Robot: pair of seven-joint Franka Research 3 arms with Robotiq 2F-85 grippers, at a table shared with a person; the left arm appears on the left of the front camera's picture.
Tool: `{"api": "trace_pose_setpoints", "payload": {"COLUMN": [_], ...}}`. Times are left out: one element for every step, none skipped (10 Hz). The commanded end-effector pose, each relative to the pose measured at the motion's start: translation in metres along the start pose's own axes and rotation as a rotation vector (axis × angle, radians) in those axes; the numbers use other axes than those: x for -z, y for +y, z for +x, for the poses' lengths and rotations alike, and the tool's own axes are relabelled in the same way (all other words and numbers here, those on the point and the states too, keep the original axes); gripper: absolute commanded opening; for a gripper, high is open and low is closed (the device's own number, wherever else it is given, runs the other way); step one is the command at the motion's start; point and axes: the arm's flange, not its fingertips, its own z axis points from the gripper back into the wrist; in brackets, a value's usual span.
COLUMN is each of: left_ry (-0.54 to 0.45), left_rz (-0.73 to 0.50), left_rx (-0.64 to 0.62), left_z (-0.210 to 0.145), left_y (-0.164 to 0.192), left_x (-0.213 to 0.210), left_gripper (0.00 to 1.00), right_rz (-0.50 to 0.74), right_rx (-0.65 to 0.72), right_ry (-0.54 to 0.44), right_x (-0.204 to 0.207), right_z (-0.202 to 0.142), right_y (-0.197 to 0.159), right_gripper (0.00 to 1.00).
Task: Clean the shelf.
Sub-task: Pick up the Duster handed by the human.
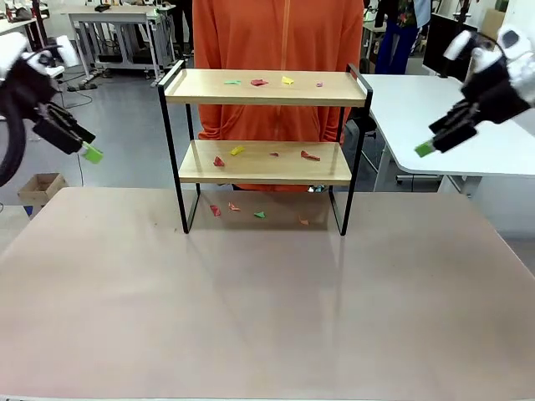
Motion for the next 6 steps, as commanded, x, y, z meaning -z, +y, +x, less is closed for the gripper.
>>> {"api": "trace_pose_setpoints", "payload": {"left_ry": [-0.128,-0.161,-0.154,-0.132,-0.153,-0.153], "left_rz": [-0.124,-0.138,-0.126,-0.142,-0.089,-0.089], "left_rx": [0.153,0.203,0.261,0.2,0.205,0.205], "left_z": [-0.03,-0.038,-0.046,-0.048,-0.047,-0.047], "left_y": [0.038,0.04,0.042,0.043,0.03,0.03], "left_x": [0.009,0.017,0.028,0.037,0.015,0.015], "left_gripper": [1.0,1.0,1.0,1.0,1.0,1.0], "right_rz": [0.091,0.115,0.115,0.104,0.072,0.072], "right_rx": [-0.058,-0.101,-0.127,-0.088,-0.093,-0.093], "right_ry": [-0.095,-0.124,-0.157,-0.172,-0.126,-0.126], "right_x": [0.012,0.012,0.009,0.008,-0.003,-0.003], "right_z": [-0.041,-0.066,-0.082,-0.086,-0.078,-0.078], "right_y": [-0.057,-0.07,-0.075,-0.07,-0.055,-0.055], "right_gripper": [1.0,1.0,1.0,1.0,1.0,1.0]}}
